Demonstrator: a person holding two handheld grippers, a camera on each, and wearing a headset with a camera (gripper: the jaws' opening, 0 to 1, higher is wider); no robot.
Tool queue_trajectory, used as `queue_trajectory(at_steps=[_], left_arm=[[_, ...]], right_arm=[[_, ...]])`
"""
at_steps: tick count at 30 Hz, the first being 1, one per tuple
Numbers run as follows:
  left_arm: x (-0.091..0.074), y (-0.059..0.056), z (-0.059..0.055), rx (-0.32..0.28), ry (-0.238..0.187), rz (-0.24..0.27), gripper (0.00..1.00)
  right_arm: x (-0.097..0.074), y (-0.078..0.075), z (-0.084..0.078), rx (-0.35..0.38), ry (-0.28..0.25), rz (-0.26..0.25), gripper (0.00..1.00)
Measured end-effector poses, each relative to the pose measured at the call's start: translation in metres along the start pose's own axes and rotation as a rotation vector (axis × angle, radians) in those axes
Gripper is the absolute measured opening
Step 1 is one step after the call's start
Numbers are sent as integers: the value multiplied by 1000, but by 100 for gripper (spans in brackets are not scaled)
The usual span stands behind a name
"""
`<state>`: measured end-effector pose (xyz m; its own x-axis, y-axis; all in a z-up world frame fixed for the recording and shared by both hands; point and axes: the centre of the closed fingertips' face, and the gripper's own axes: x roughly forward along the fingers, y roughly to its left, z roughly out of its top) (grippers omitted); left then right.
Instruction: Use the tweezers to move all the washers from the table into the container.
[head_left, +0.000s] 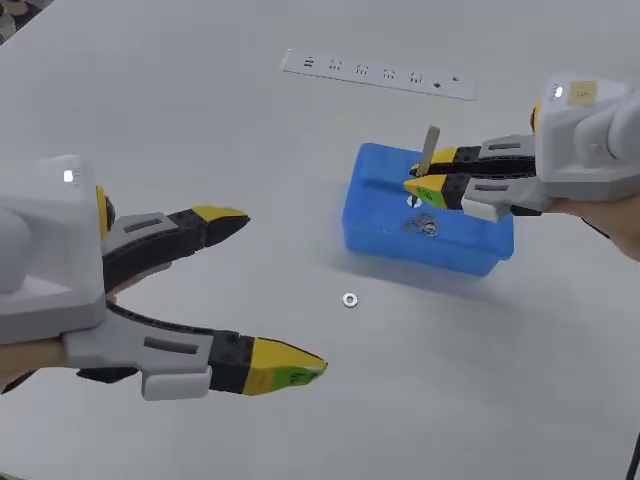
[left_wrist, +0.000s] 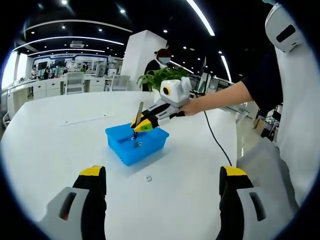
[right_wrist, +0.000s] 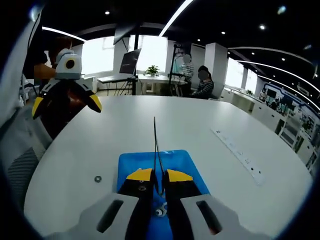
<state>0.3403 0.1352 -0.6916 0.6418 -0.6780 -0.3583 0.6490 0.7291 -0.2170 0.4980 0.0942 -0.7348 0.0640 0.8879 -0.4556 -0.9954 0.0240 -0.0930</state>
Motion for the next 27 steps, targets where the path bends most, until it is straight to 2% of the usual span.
queue_trajectory(at_steps=[7, 13, 23, 25, 27], left_arm=[[5, -1, 3, -2, -8, -3, 99], [7, -2, 1, -2, 4, -9, 99], [9, -4, 4, -7, -4, -15, 99], [9, -2, 8, -13, -16, -17, 99], [11, 6, 16, -4, -25, -15, 99]], right_arm=[[1, 4, -4, -14, 20, 29, 10], [2, 5, -5, -13, 25, 34, 10], [1, 7, -4, -19, 23, 40, 9], [1, 8, -3, -25, 18, 38, 8], [0, 9, -1, -38, 12, 41, 7]])
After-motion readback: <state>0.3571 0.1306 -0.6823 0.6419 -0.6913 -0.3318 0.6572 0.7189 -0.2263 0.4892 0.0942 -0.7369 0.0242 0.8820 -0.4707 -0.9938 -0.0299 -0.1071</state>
